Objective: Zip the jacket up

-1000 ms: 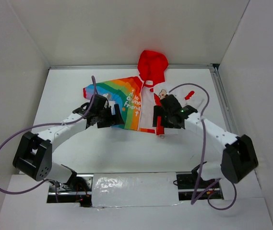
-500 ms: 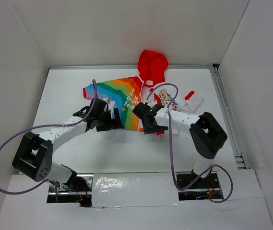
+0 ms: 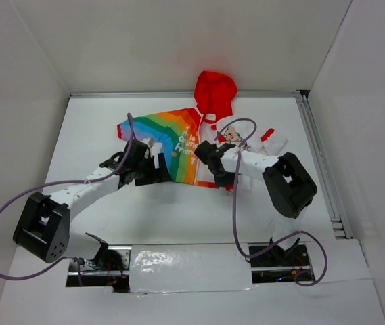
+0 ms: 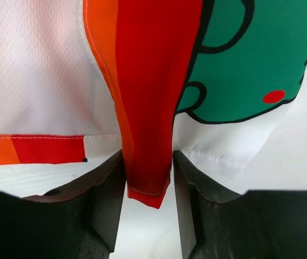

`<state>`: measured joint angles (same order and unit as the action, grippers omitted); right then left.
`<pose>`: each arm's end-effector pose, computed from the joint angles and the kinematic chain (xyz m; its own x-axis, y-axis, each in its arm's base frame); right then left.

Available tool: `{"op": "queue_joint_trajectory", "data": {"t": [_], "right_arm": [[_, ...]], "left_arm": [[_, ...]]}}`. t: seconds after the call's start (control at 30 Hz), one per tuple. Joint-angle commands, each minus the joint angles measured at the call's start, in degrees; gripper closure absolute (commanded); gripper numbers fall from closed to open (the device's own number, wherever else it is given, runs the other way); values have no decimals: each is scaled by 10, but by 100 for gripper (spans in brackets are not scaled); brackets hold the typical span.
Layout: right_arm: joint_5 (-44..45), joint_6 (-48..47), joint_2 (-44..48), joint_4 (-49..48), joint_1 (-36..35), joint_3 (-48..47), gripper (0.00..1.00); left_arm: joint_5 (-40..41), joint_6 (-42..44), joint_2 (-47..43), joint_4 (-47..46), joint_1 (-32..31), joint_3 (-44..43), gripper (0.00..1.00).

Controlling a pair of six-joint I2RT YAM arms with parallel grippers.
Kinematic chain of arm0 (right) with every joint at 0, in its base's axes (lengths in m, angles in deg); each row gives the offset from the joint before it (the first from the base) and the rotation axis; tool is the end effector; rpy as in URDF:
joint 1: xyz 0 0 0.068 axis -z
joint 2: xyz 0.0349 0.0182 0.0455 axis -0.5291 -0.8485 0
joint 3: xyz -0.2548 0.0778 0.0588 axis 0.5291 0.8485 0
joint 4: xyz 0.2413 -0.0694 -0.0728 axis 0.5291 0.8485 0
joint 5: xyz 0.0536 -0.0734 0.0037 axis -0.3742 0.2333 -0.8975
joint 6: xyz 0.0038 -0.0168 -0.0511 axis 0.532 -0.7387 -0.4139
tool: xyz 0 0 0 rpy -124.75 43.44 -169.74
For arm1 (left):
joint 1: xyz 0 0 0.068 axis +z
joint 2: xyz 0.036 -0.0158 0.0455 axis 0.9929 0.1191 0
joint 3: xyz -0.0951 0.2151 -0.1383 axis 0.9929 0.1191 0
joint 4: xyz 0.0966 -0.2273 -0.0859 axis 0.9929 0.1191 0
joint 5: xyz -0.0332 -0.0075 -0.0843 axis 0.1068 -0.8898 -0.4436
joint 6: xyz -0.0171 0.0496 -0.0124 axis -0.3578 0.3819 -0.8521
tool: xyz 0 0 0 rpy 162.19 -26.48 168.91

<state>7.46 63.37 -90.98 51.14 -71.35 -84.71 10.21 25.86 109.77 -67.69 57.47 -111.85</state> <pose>0.2632 0.1949 0.1662 -0.9279 -0.1539 -0.3396 -0.0350 0.9427 -0.3317 0.2513 -0.1263 0.2154 -0.8320 -0.2725 -0.4832 0.0060 0.8665 -0.4991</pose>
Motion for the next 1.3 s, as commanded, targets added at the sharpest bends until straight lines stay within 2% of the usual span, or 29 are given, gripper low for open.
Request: {"op": "queue_joint_trajectory", "data": {"t": [0.0,0.07,0.13,0.17,0.23,0.47,0.5,0.57,0.6,0.67,0.73,0.83,0.93,1.1,1.2,1.27], "right_arm": [[-11,-19,4,-22,4,-5,58],[-20,-28,1,-27,10,-12,70],[-33,-34,1,-36,17,-12,76],[-56,-44,4,-47,24,-9,91],[-76,-49,14,-61,34,-2,100],[-266,-81,130,-186,112,77,100],[-354,-83,147,-208,127,90,100],[-450,-91,184,-274,169,127,100],[-538,-96,191,-294,179,139,100],[-612,-96,189,-334,203,156,100],[-653,-100,170,-333,207,153,100],[-667,-94,117,-327,211,152,100],[-574,-75,74,-316,211,154,100],[-532,-76,65,-314,209,151,94],[-517,-77,71,-308,204,149,93],[-507,-74,78,-306,202,150,98]], "left_arm": [[3,3,-17,-12,2,1,10],[9,3,-19,-9,2,1,11],[8,3,-20,-10,2,2,12],[8,5,-21,-11,2,3,12],[9,5,-21,-9,2,2,13],[12,7,-29,-3,2,-2,17],[5,10,-32,-9,2,-1,17],[-4,13,-37,-13,2,2,18],[-10,13,-40,-14,2,3,18],[-16,16,-46,-24,2,9,18],[-21,16,-48,-27,3,11,18],[-33,20,-46,-33,3,10,18],[-29,17,-42,-32,2,8,18],[-31,20,-32,-32,2,4,18],[-50,42,-19,-44,-3,-4,10],[-60,57,-7,-48,-15,-14,6]]}}
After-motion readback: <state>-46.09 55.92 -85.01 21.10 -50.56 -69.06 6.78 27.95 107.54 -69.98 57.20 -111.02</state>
